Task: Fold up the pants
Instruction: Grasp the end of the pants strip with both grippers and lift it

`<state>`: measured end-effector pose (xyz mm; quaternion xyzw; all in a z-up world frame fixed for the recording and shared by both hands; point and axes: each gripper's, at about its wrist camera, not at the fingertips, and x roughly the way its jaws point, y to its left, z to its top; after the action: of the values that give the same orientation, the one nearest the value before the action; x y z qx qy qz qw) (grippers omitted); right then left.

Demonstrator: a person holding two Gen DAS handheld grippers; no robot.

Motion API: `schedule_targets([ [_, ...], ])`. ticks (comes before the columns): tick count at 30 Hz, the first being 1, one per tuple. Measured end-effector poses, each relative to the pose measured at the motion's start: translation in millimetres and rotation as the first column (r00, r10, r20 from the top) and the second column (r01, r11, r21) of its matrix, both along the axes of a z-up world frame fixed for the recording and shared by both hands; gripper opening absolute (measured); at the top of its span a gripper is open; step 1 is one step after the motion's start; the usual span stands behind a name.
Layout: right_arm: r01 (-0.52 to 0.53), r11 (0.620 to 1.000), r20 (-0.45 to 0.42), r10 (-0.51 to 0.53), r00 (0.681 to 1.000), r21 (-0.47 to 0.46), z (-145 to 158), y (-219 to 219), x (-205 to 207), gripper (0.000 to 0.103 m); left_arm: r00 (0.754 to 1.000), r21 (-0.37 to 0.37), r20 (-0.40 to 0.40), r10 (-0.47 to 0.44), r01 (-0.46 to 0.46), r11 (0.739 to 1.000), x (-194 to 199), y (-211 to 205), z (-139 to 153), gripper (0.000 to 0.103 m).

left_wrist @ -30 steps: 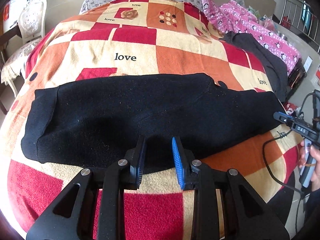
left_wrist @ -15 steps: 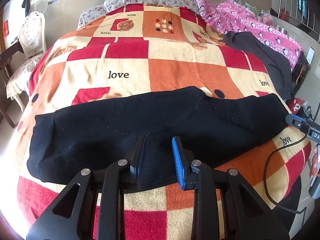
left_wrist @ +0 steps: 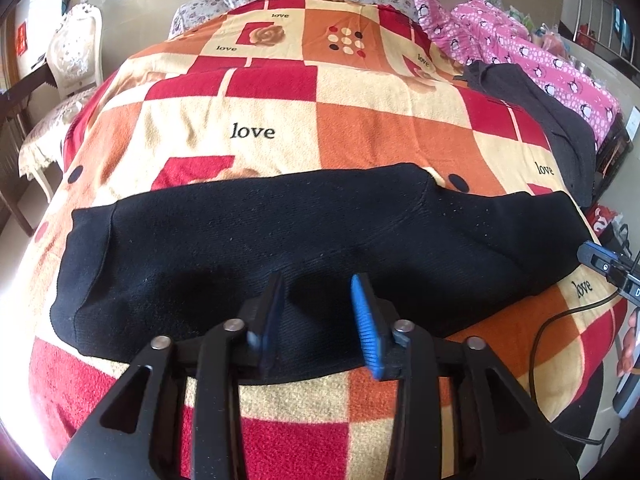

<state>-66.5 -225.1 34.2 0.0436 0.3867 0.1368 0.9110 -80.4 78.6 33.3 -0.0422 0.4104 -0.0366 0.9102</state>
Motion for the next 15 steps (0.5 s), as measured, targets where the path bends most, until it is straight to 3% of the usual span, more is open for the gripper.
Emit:
schedule_targets([
  [5, -0.071, 0.997, 0.003, 0.071, 0.997, 0.018, 1, 25, 5, 0.046, 0.998, -0.071, 0.021, 0.063, -0.062, 0.996, -19, 34, 4, 0.038],
  [8, -0.178, 0.983, 0.001, 0.178, 0.984, 0.041, 3, 54, 11, 0.046, 0.992, -0.092, 0.014, 0.127, -0.126, 0.988, -35, 65, 5, 0.038],
  [11, -0.328, 0.939, -0.001, 0.330, 0.944, 0.105, 6, 101, 22, 0.046, 0.988, -0.140, -0.001, 0.153, -0.151, 0.978, -50, 94, 7, 0.038],
  [15, -0.476, 0.876, 0.019, 0.476, 0.879, 0.073, 7, 171, 33, 0.046, 0.977, -0.112, 0.012, 0.212, -0.210, 0.971, -68, 116, 12, 0.038],
])
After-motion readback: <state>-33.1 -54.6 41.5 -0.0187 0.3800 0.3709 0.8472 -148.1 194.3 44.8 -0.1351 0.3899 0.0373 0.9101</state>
